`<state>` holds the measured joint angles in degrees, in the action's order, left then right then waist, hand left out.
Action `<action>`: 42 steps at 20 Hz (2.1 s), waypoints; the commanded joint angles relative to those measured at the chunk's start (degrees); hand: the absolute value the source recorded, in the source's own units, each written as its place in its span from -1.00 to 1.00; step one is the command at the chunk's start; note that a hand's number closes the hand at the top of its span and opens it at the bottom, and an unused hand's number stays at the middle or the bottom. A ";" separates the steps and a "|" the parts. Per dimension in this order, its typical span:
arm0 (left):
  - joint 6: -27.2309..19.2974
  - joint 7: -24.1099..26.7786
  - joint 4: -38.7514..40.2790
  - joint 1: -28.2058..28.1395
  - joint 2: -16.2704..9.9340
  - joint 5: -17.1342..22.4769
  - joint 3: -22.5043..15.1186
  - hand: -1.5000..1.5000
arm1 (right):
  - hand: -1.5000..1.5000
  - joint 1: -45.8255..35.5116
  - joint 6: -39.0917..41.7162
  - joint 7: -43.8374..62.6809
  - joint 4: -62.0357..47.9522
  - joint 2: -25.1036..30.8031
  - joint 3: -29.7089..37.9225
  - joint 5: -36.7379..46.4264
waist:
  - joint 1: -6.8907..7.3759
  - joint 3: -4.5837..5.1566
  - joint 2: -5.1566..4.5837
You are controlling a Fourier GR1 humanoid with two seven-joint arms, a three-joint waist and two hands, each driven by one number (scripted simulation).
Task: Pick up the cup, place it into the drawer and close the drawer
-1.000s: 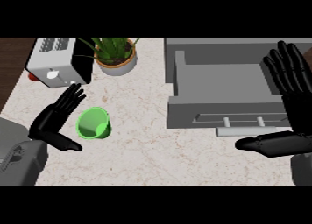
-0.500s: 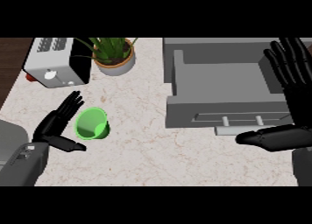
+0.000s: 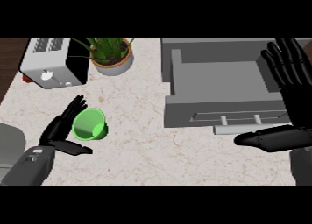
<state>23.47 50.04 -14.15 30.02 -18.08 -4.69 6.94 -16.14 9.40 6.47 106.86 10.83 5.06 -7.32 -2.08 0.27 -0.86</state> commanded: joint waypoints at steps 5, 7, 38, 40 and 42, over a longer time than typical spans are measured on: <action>4.03 8.34 3.32 0.84 1.24 -0.98 -0.22 -1.00 | -1.00 -0.66 -0.67 1.66 -0.15 -0.48 -0.14 -0.10 | -0.41 0.09 -0.19; 4.94 8.67 3.24 1.41 1.22 -1.67 -0.90 -1.00 | -1.00 -2.23 0.09 1.27 -0.74 0.86 0.13 0.50 | 0.03 0.03 -0.04; -14.61 19.77 -4.06 1.81 9.81 10.87 13.48 1.00 | -1.00 2.30 0.99 0.09 0.46 1.38 2.57 -0.68 | 0.65 -0.10 0.37; -13.08 18.25 -6.18 3.24 11.19 10.33 12.03 1.00 | -1.00 -0.92 1.81 1.56 -1.38 3.30 3.82 -1.58 | 1.42 -0.18 0.63; -11.79 15.38 -9.92 2.75 11.48 9.52 9.87 1.00 | -1.00 0.36 2.33 -0.80 -2.97 3.15 4.29 -1.14 | 2.17 -0.28 0.91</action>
<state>8.49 61.42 -20.36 32.83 -8.04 4.46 17.76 -15.93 10.69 7.14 105.99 13.11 8.38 -8.52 -0.80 0.12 -0.29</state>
